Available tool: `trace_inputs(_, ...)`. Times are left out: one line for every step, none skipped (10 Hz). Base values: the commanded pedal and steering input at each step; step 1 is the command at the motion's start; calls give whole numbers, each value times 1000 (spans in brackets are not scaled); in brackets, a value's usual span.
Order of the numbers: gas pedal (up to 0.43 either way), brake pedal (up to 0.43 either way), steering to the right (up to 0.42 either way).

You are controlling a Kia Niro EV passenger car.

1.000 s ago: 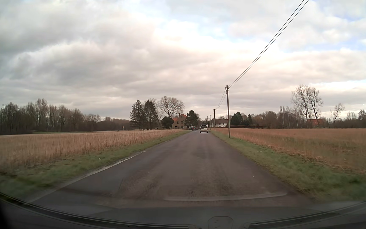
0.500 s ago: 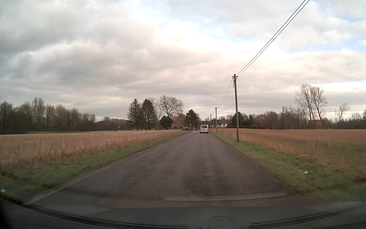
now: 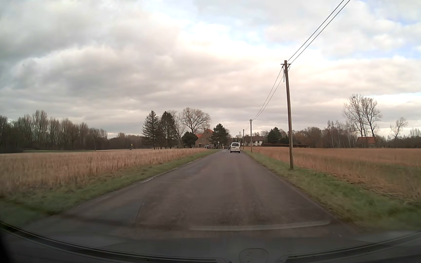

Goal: Follow the waypoints while adhering to traffic rules and regulations

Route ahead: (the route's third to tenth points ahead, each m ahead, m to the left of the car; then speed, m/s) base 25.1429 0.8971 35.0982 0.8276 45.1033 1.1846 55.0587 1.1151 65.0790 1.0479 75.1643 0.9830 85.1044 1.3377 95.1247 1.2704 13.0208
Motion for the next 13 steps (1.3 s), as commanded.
trace_inputs(157, 0, 2)
trace_inputs(157, 0, 2)
trace_inputs(157, 0, 3)
trace_inputs(157, 0, 3)
trace_inputs(157, 0, 3)
trace_inputs(169, 0, 3)
trace_inputs(169, 0, 3)
trace_inputs(169, 0, 3)
trace_inputs(169, 0, 3)
trace_inputs(157, 0, 3)
trace_inputs(157, 0, 3)
trace_inputs(157, 0, 3)
trace_inputs(157, 0, 3)
